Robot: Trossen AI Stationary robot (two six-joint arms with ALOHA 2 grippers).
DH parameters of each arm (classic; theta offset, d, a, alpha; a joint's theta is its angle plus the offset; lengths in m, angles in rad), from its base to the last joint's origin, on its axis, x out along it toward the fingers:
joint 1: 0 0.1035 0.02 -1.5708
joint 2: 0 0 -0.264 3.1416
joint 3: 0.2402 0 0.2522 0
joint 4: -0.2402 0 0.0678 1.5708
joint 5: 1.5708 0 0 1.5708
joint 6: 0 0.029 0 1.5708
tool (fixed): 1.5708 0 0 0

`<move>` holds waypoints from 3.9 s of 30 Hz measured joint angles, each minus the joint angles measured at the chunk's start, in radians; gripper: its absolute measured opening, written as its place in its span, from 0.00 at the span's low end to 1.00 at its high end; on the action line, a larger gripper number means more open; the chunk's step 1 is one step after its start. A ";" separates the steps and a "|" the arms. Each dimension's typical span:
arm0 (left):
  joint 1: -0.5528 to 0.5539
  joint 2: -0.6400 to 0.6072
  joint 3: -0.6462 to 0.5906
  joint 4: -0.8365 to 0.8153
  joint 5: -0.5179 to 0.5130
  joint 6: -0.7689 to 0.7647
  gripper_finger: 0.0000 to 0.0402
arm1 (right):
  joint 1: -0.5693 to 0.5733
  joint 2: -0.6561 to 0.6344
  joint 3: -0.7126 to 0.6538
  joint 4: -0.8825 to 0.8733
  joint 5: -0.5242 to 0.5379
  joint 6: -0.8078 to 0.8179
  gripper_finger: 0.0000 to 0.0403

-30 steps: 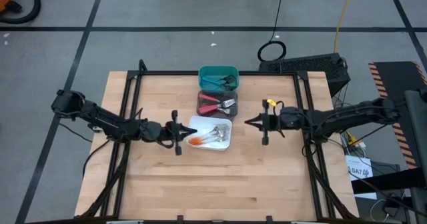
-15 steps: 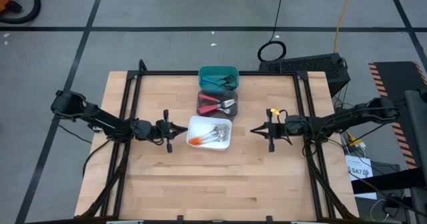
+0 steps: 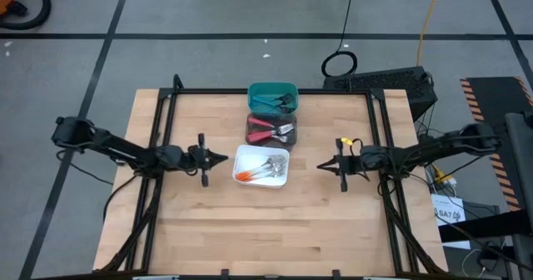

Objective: Sort silverware by color (type)
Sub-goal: Return to Home Position

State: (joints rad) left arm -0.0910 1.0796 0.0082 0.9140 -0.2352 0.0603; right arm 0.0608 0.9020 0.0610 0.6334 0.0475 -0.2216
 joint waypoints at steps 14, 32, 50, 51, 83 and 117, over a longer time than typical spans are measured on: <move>0.000 -0.419 0.000 -0.403 -0.038 0.013 0.01 | 0.000 -0.263 -0.041 -0.168 0.000 0.001 0.00; 0.000 -0.859 0.000 -0.851 -0.063 0.015 0.01 | -0.002 -0.625 -0.042 -0.445 0.003 -0.028 0.00; 0.000 -0.910 0.002 -0.864 -0.035 0.042 0.01 | -0.083 -0.894 -0.044 -0.616 -0.052 -0.056 0.00; 0.000 -0.916 0.002 -0.865 -0.030 0.047 0.01 | -0.088 -0.893 -0.044 -0.617 -0.052 -0.055 0.00; 0.125 -1.074 0.002 -0.906 0.210 0.006 0.01 | -0.094 -0.856 -0.044 -0.623 -0.051 0.131 0.02; 0.124 -1.073 0.001 -0.903 0.209 0.009 0.01 | -0.094 -0.856 -0.044 -0.602 -0.049 0.131 0.02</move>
State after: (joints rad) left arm 0.0334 0.0063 0.0090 0.0109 -0.0261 0.0697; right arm -0.0334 0.0456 0.0174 0.0319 -0.0018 -0.0902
